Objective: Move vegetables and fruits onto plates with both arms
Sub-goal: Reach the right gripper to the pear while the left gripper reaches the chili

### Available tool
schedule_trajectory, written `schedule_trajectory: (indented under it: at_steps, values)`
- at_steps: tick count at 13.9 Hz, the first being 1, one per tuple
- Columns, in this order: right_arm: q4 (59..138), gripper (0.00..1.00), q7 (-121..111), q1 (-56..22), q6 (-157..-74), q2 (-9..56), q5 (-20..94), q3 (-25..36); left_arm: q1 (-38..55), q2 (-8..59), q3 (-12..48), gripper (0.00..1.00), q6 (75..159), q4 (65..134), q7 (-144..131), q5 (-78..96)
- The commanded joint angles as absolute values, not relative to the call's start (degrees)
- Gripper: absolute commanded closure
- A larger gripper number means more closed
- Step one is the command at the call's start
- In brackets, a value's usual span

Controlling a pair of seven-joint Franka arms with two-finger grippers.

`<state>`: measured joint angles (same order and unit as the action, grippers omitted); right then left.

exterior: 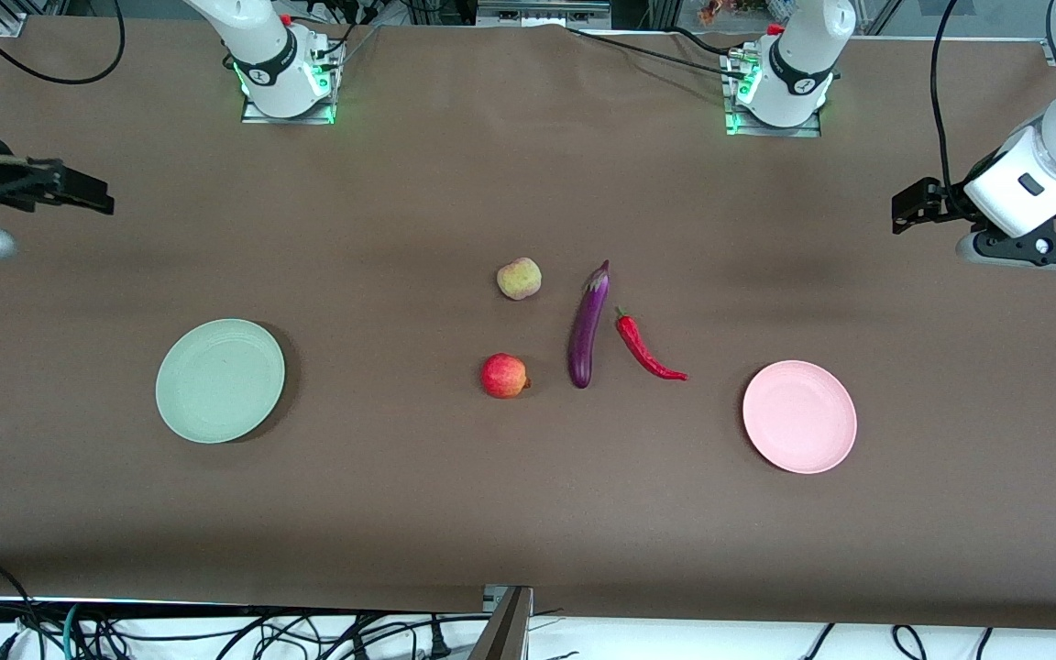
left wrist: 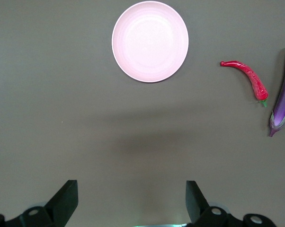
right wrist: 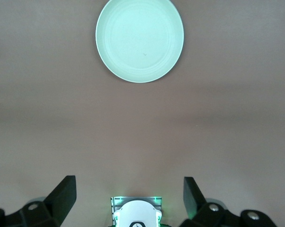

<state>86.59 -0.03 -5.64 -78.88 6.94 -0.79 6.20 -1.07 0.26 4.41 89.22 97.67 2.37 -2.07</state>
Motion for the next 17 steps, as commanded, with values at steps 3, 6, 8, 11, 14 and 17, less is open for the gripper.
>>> schedule_trajectory:
  at_steps: [3, 6, 8, 11, 14, 17]
  values:
    - [85.08, 0.00, 2.18, -8.86, -83.65, 14.57, 6.57, 5.71, -0.70, 6.48, 6.84, 0.00, 83.77, 95.28, 1.50, -1.49]
    - [85.08, 0.00, 13.14, -15.88, -90.50, 18.71, 7.12, 5.71, -0.62, 13.68, 10.70, 0.00, 85.42, 95.19, -3.92, -1.06]
    - [85.08, 0.00, 18.52, -20.63, -95.34, 21.69, 7.21, 5.71, -0.01, 19.40, 13.44, 0.00, 90.85, 95.27, -12.17, 1.22]
    - [85.17, 0.00, 28.52, -28.63, -101.05, 25.74, 8.51, 5.71, 6.31, 26.52, 13.62, 0.00, 101.74, 95.36, -30.00, 1.67]
    - [85.08, 0.00, 40.84, -34.79, -108.61, 29.78, 13.26, 5.71, 11.41, 33.64, 13.62, 0.00, 115.61, 95.45, -45.40, 1.58]
    - [85.08, 0.00, 43.85, -39.80, -113.63, 33.56, 13.27, 5.71, 13.70, 39.63, 13.71, 0.00, 128.99, 95.71, -53.85, 1.67]
